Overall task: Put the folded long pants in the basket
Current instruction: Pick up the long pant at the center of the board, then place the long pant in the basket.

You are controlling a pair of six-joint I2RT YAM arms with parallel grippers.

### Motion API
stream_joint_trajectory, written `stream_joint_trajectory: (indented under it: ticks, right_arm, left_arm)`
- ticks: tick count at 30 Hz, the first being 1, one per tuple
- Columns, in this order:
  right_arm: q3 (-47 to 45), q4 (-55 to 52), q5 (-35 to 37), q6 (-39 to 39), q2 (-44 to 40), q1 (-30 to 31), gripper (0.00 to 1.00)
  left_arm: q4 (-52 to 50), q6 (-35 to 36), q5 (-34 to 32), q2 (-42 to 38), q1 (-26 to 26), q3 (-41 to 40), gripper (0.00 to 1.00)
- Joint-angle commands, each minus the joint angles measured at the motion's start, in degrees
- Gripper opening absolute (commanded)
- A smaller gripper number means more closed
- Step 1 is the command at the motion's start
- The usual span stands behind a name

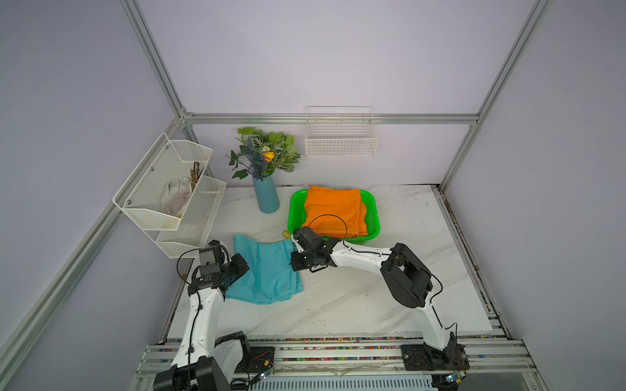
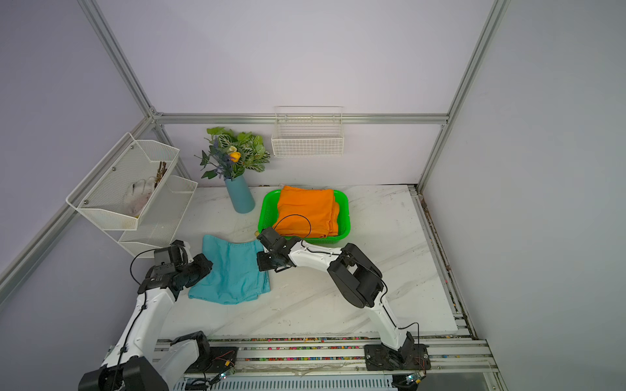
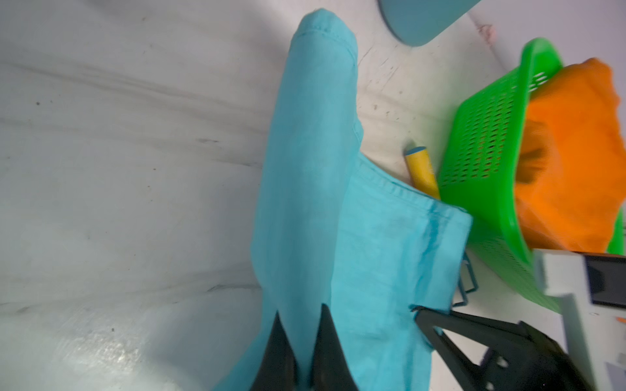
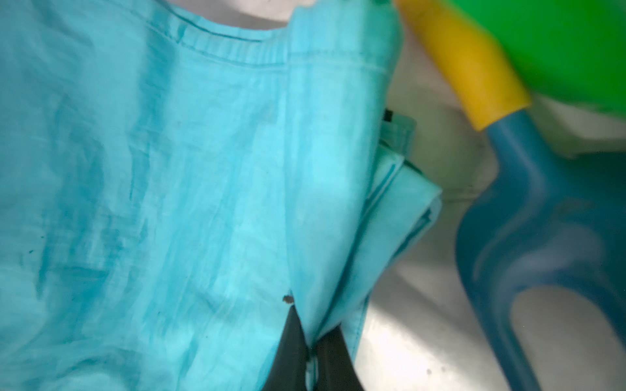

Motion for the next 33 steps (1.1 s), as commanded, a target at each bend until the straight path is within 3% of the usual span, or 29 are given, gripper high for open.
stream_joint_trajectory:
  ticks: [1, 10, 22, 28, 33]
  right_arm:
    - [1.78, 3.03, -5.3, 1.25, -4.03, 1.29, 0.0]
    - [6.52, 1.87, -7.42, 0.63, -5.68, 2.12, 0.0]
    - [8.76, 1.1, -7.71, 0.27, -1.11, 1.88, 0.0]
    - [15.04, 0.15, -10.42, -0.04, -0.11, 0.16, 0.0]
    - [16.58, 0.45, -11.76, 0.43, -1.52, -1.67, 0.0]
  left_arm:
    - [0.52, -2.06, 4.95, -0.87, -0.64, 2.81, 0.0]
    - [-0.01, -3.97, 6.59, -2.7, -0.83, 8.23, 0.0]
    - [1.23, -7.52, 11.18, -1.26, -1.25, 15.12, 0.0]
    - [1.02, -12.66, 14.15, 2.0, -4.29, 26.52, 0.0]
    - [0.62, -16.31, 13.9, 7.39, -11.56, 38.87, 0.0]
